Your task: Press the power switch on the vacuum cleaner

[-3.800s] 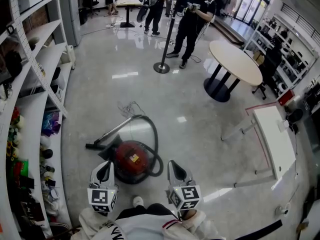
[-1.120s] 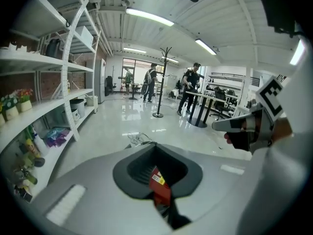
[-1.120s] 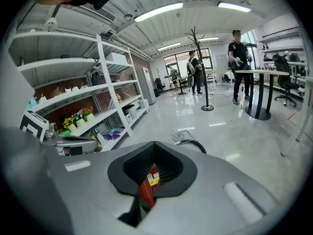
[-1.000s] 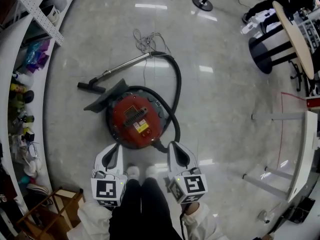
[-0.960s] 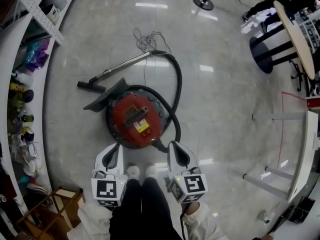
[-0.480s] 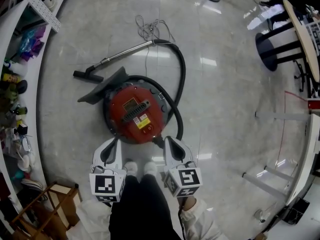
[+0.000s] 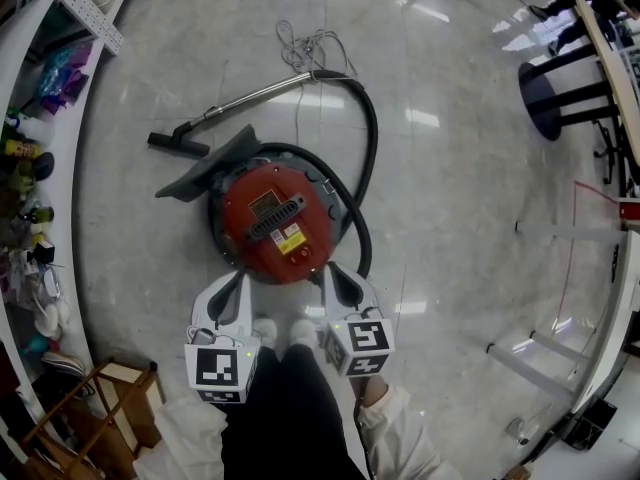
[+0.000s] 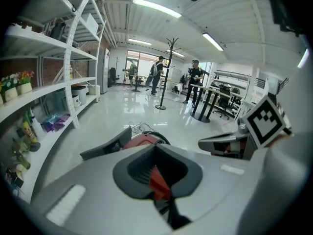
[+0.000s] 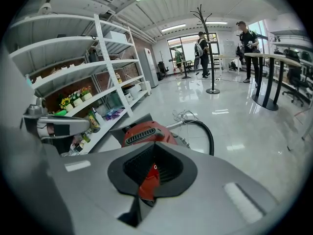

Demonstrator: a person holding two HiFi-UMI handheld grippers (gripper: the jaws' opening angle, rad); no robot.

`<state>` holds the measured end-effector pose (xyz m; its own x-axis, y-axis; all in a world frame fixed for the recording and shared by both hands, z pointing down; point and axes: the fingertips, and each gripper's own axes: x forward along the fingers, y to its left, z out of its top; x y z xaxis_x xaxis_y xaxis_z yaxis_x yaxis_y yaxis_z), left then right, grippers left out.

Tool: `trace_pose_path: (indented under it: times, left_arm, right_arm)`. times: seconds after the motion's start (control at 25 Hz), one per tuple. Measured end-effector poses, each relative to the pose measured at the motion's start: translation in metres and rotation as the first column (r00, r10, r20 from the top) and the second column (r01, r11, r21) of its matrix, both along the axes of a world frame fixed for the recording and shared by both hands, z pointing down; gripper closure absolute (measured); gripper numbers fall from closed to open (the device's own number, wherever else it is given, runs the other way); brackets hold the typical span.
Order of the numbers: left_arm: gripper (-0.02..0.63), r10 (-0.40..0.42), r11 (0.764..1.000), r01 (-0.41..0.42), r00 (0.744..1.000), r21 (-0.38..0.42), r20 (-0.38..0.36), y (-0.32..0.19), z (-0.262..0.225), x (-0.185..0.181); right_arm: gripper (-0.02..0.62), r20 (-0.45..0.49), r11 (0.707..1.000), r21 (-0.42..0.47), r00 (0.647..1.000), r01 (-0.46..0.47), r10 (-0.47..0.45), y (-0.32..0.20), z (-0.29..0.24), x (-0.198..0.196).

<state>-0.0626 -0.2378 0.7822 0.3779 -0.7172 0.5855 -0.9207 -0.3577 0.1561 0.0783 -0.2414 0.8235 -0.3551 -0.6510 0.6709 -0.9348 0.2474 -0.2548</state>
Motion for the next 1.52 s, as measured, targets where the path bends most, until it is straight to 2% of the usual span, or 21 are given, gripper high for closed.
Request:
trace_pose_path:
  times: [0.68,1.52]
  left_arm:
    - [0.606,0.006,1.000,-0.006,1.000,0.000,-0.004,-0.002,-0.001,0.002]
    - [0.606,0.018,1.000,-0.018,1.000,-0.024,-0.005,0.000,0.008,-0.005]
  right_arm:
    - [0.595,-0.040,0.996,-0.075,0.998,0.054,-0.057,-0.004,0.054,-0.018]
    - [0.595,-0.070,0.987,-0.154,0.996,0.052,-0.063,-0.001,0.090,-0.027]
